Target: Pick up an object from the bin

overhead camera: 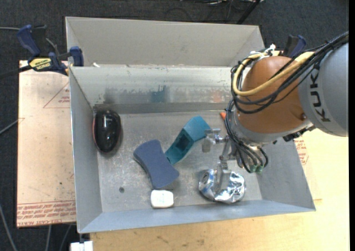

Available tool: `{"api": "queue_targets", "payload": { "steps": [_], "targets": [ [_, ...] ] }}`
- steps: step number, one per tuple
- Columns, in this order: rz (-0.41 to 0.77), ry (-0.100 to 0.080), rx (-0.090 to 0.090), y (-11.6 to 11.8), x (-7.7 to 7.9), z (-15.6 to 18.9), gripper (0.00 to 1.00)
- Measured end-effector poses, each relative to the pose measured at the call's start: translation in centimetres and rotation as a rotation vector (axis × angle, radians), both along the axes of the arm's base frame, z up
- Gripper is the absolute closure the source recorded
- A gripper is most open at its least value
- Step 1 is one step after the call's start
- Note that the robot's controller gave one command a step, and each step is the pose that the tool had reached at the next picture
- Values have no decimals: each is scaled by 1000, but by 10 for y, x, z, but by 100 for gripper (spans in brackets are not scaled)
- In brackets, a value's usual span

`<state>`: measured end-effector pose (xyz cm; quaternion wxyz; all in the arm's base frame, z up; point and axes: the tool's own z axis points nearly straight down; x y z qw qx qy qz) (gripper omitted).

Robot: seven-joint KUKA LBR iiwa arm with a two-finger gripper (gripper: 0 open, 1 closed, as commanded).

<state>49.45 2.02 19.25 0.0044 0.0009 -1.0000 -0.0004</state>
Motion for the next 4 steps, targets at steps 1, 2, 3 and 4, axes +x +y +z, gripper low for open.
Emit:
{"api": "queue_targets", "payload": {
  "steps": [1,2,3,4],
  "targets": [
    [-1,-8,0,0,1,4,0],
    [56,-12,2,-35,-4,-28,0],
    [40,-11,0,-72,11,-81,0],
    [311,-14,2,-52,1,-117,100]
  ]
}}
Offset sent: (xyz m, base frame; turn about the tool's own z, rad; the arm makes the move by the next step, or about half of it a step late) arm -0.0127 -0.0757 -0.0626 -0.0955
